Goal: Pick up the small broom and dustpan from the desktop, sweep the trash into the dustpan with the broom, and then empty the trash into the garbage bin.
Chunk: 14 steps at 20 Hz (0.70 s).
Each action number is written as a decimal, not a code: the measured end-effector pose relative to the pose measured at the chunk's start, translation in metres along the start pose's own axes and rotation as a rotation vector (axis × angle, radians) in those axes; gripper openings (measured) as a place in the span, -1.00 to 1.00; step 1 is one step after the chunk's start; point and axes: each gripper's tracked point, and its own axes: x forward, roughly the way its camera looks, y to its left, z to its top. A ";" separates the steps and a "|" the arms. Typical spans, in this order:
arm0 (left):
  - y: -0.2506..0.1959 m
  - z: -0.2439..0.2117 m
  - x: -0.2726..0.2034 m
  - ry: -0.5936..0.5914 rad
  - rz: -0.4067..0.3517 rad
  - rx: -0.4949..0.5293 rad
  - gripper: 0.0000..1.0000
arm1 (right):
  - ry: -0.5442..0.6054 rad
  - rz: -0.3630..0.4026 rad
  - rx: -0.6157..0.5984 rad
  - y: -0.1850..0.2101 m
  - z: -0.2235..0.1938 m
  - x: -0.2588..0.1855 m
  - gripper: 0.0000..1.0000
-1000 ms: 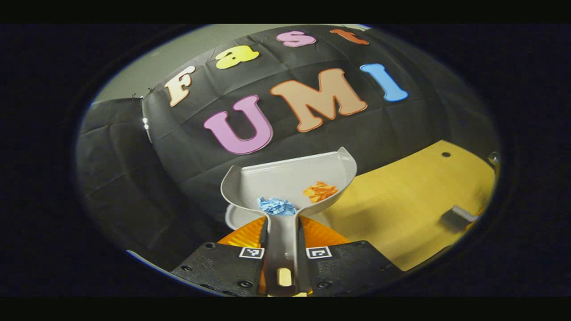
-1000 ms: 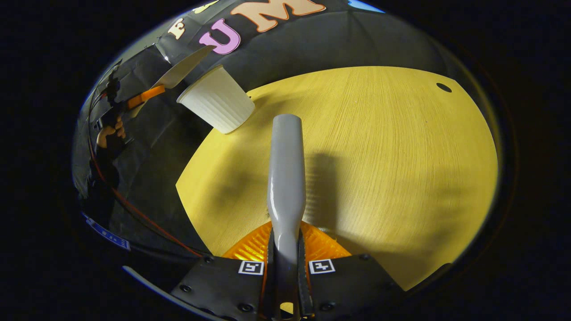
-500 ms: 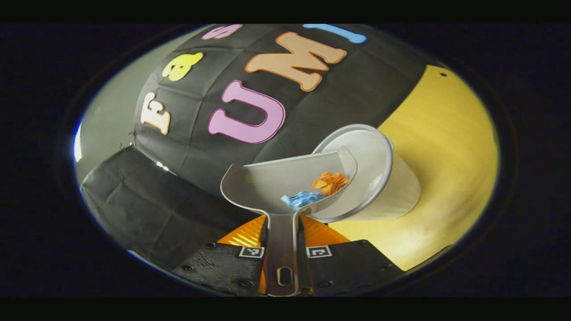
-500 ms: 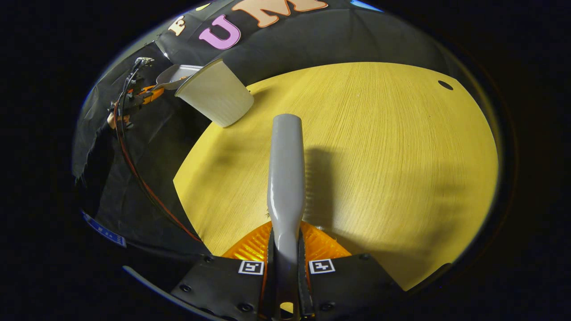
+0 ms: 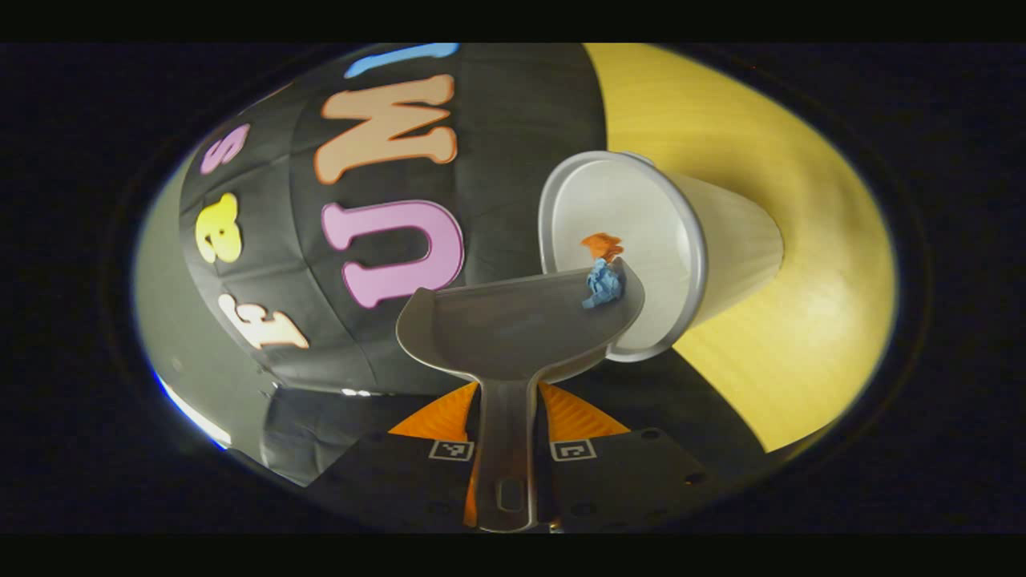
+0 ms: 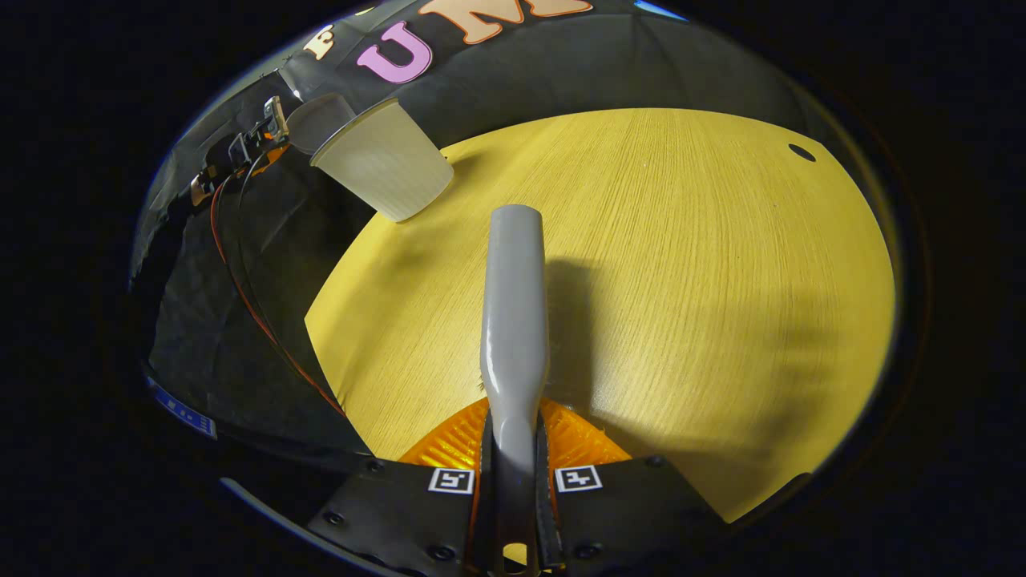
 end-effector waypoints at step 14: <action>0.016 0.053 -0.052 -0.171 -0.051 -0.840 -0.58 | -0.146 -0.029 0.061 0.000 0.009 -0.004 -0.55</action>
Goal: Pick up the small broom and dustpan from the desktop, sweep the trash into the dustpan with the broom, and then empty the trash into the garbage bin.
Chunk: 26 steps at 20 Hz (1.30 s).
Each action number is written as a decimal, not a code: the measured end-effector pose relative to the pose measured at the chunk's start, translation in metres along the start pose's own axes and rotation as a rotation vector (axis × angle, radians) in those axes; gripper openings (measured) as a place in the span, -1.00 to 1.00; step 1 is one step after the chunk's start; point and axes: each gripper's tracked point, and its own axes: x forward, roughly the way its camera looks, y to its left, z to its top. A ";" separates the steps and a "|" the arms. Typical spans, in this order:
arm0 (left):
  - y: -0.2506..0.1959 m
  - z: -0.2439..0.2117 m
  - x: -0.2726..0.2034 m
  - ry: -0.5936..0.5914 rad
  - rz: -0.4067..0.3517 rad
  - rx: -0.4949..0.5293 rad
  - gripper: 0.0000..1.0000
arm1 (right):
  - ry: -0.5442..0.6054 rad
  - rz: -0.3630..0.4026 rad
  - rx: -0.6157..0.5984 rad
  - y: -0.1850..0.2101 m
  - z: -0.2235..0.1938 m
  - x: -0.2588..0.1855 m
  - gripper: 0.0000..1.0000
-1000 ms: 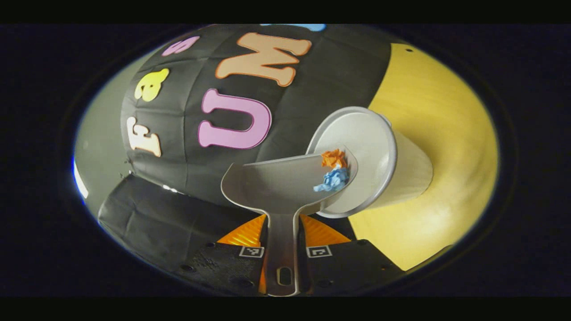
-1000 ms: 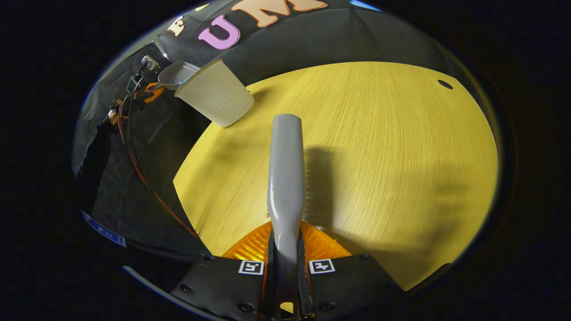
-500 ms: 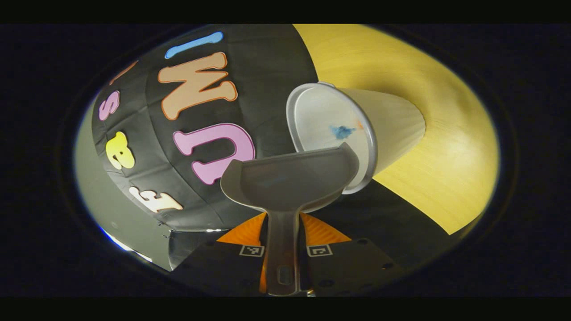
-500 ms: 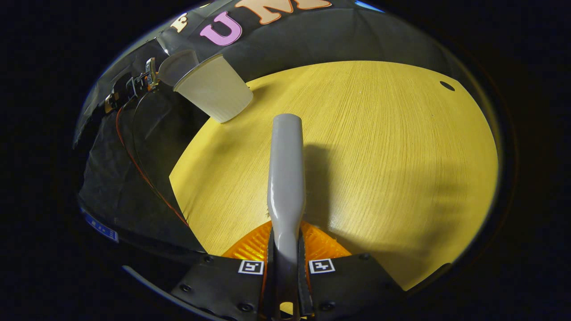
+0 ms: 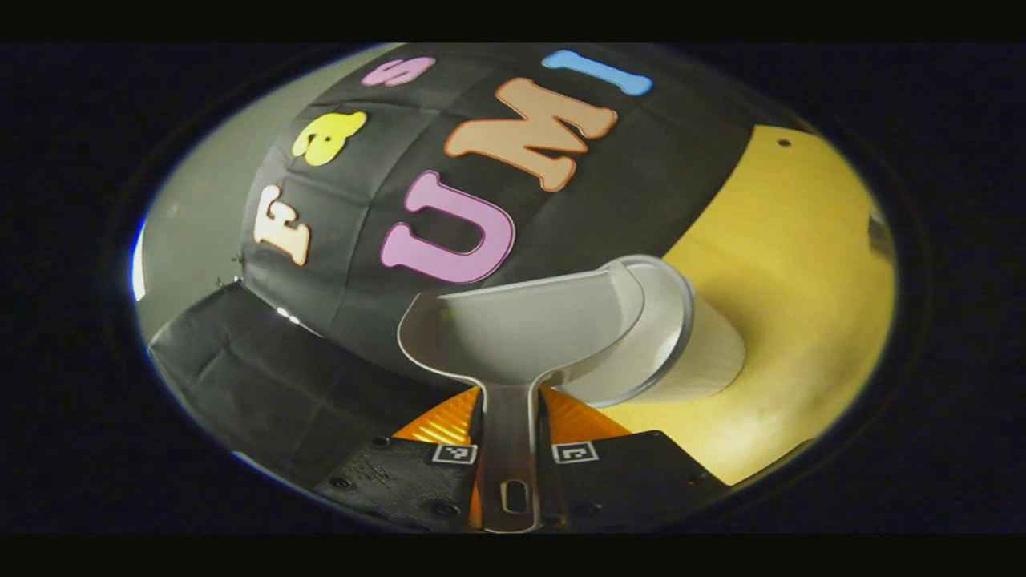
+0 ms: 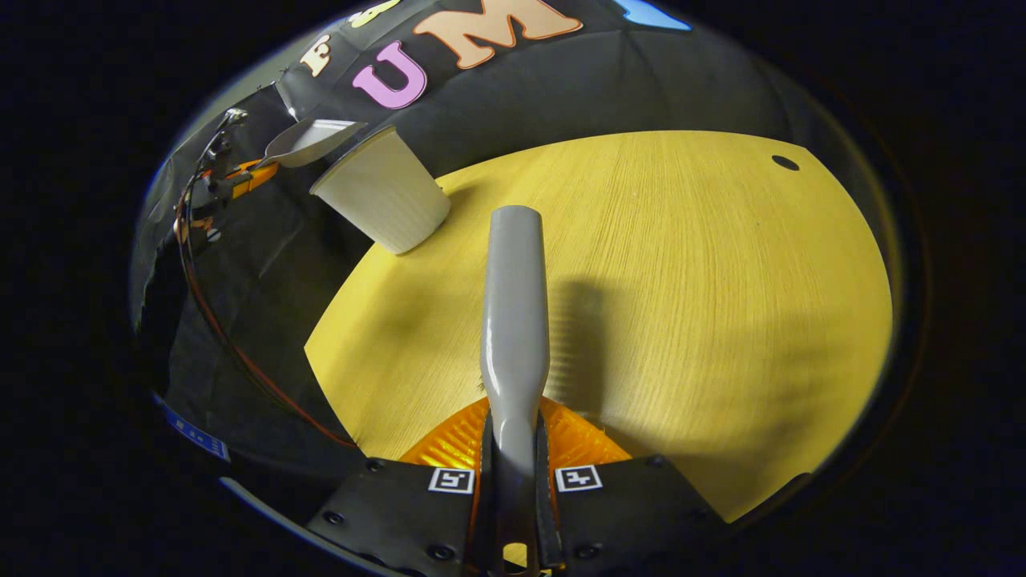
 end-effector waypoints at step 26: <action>-0.379 -0.031 -0.126 0.253 -0.594 -0.502 -0.58 | 0.040 -0.581 0.129 -0.023 0.031 -0.049 -0.55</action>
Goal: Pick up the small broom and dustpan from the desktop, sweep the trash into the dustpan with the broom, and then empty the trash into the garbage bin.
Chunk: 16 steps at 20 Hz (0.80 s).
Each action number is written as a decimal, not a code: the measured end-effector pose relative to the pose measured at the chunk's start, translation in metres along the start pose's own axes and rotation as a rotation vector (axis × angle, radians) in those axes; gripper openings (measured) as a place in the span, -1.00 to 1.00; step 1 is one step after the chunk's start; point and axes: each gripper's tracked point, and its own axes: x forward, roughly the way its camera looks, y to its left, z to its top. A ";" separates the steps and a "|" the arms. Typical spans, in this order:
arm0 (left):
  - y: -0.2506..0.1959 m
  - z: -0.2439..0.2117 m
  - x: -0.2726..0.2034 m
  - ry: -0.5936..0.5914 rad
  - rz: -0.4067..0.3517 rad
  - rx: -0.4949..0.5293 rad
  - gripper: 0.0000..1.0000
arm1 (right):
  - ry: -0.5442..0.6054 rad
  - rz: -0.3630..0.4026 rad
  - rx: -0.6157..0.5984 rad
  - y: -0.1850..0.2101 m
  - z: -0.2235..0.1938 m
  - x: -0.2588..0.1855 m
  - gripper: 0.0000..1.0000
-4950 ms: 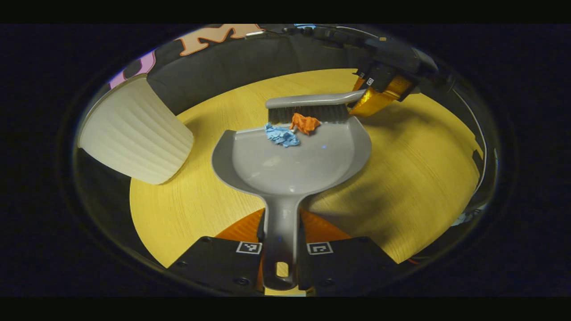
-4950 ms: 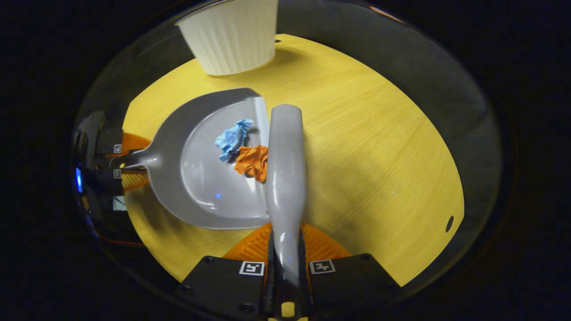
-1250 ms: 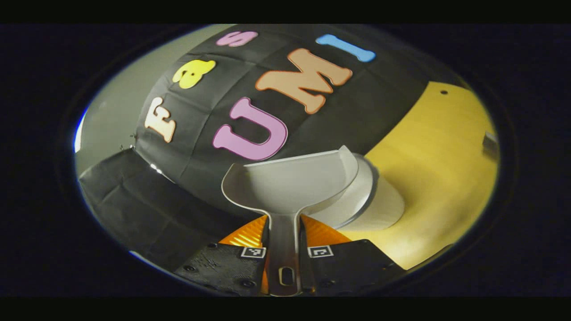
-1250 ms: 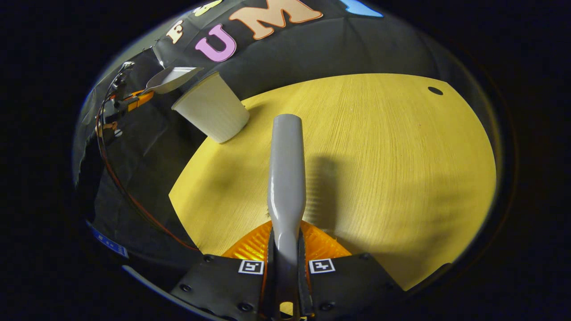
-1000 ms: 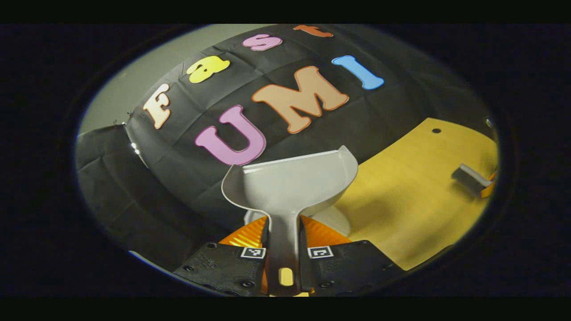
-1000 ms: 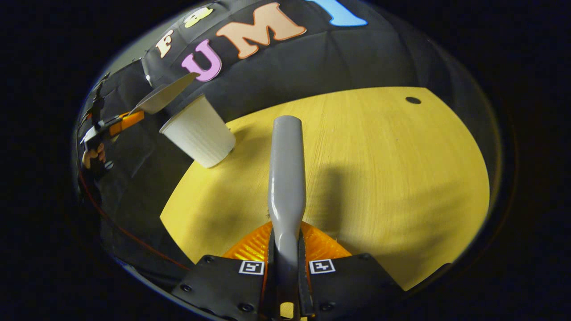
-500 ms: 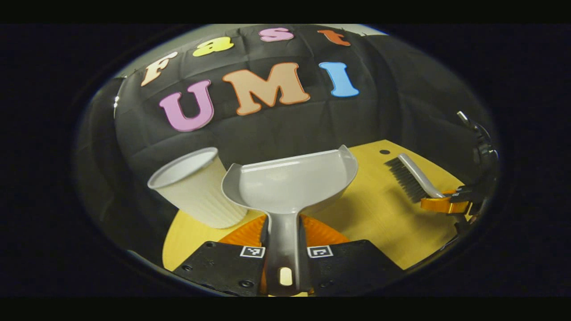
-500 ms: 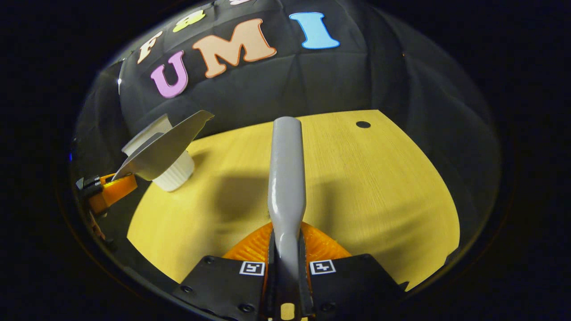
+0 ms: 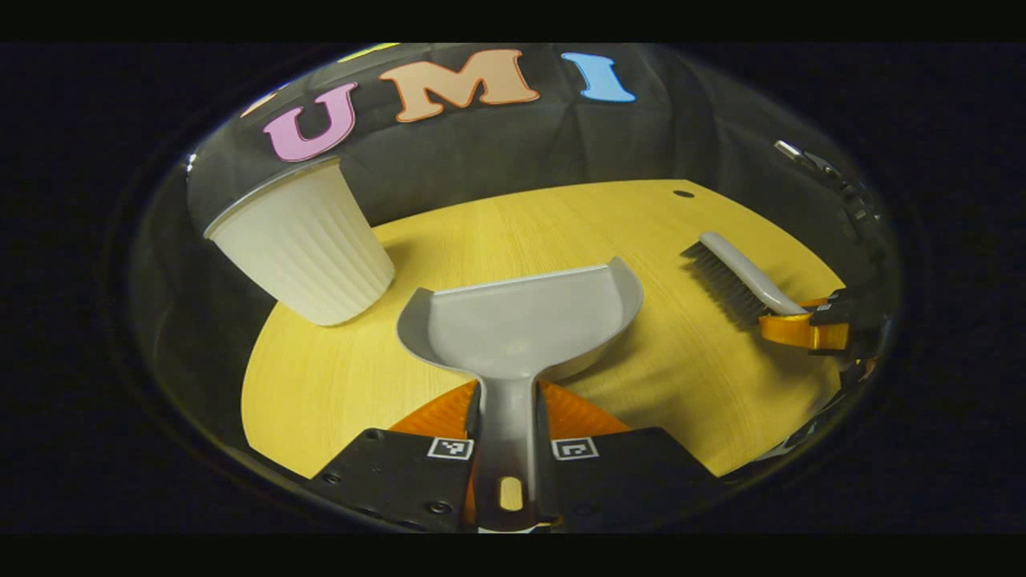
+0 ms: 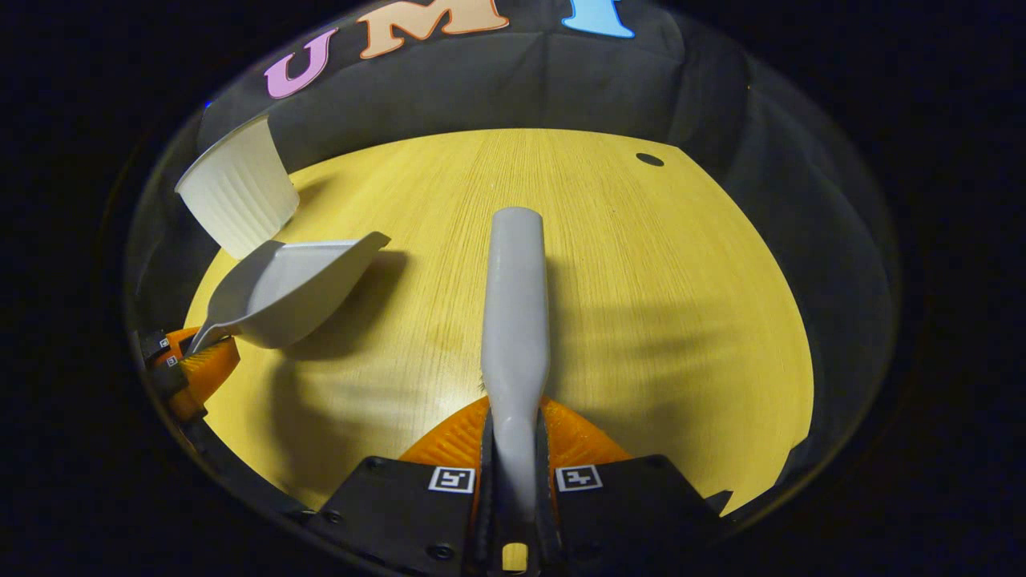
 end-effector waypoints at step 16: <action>0.013 0.074 -0.063 -0.287 0.157 0.049 0.89 | -0.295 0.051 -0.051 0.002 0.058 -0.091 1.00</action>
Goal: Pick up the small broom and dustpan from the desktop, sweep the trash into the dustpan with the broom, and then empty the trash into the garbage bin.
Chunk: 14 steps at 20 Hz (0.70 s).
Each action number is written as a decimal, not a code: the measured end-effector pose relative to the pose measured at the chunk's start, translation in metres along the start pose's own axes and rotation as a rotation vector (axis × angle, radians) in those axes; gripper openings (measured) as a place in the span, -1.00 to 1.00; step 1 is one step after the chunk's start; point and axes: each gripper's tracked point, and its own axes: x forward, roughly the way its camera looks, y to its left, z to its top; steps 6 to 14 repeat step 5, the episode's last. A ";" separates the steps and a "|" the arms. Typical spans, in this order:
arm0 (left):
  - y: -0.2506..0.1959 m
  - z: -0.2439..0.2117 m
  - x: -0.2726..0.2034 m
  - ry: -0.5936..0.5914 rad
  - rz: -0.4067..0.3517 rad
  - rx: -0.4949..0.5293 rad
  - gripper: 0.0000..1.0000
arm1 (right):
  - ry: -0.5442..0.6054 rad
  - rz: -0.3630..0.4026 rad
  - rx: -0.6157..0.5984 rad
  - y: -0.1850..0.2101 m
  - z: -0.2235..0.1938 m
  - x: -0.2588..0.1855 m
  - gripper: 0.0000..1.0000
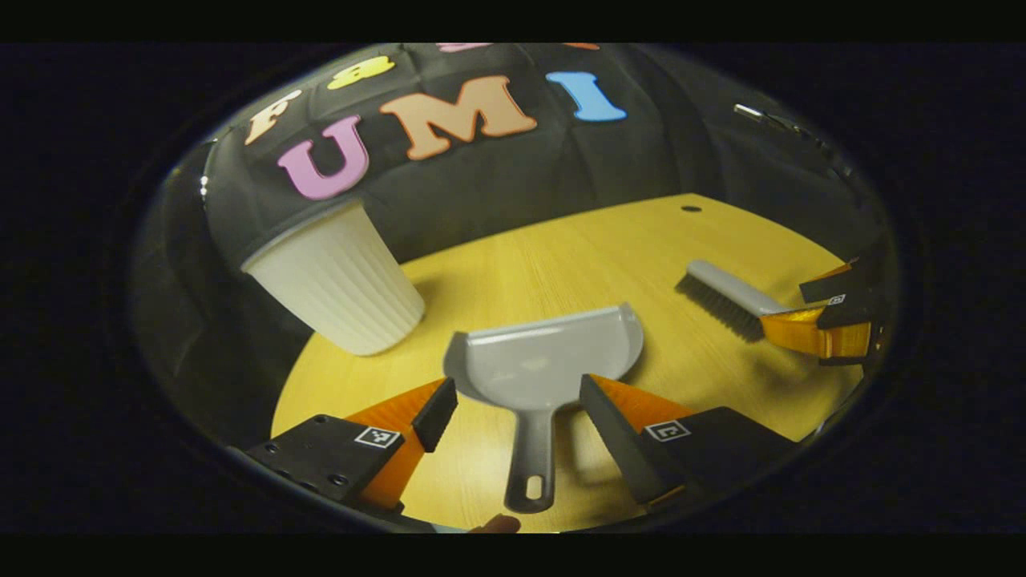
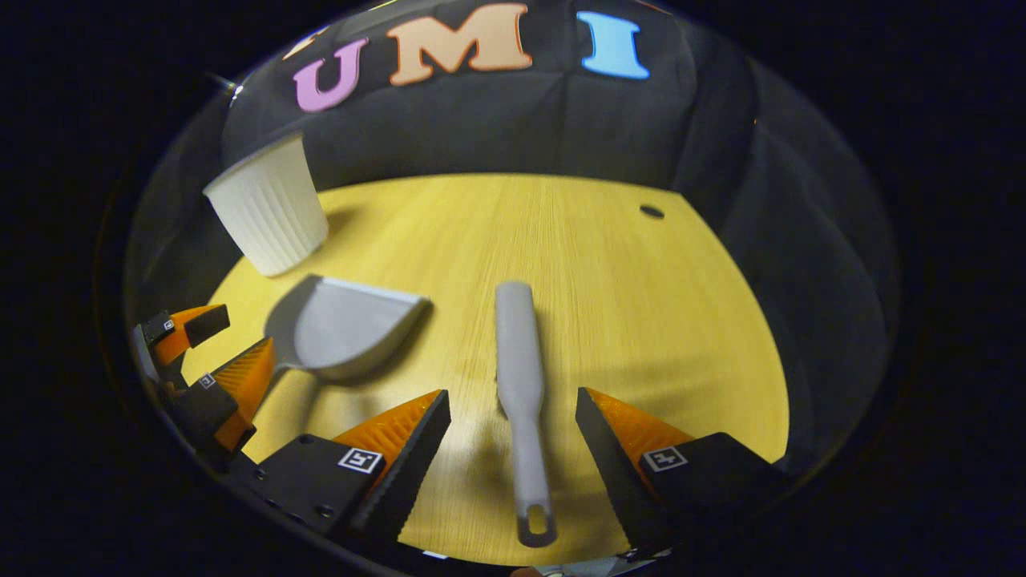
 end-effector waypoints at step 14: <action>0.010 0.123 -0.066 -0.266 0.048 -0.102 0.89 | -0.470 0.052 0.008 -0.017 0.105 -0.101 1.00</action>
